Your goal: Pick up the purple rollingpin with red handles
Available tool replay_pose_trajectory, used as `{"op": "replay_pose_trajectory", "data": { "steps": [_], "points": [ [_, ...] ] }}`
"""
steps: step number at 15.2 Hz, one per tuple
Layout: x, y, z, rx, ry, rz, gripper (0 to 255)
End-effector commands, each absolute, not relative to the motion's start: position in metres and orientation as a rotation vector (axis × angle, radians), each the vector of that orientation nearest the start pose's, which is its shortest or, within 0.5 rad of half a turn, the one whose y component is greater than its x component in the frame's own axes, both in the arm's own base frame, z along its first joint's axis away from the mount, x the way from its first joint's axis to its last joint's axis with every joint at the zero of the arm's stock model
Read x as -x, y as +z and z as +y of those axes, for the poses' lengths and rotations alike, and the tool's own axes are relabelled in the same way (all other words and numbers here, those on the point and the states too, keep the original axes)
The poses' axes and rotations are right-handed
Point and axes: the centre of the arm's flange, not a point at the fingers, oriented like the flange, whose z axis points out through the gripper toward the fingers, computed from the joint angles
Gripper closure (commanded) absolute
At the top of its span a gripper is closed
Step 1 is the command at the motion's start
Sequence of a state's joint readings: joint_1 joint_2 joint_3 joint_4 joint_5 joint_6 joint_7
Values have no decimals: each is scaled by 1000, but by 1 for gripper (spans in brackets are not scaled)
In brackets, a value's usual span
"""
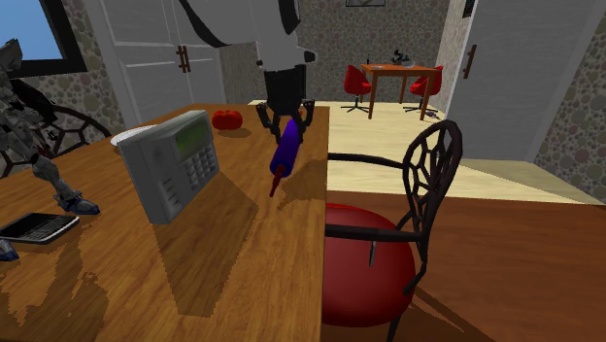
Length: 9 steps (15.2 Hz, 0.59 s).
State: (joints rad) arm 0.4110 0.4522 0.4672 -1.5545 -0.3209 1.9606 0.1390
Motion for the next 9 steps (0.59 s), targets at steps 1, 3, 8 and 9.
{"op": "replay_pose_trajectory", "data": {
  "steps": [1,3,8,9],
  "points": [
    [-480,421,477,2956,-88,-1285,255],
    [-480,432,477,2956,-88,-1285,255],
    [-480,454,477,2956,-88,-1285,255],
    [-480,454,477,2956,-88,-1285,255]
  ]
}}
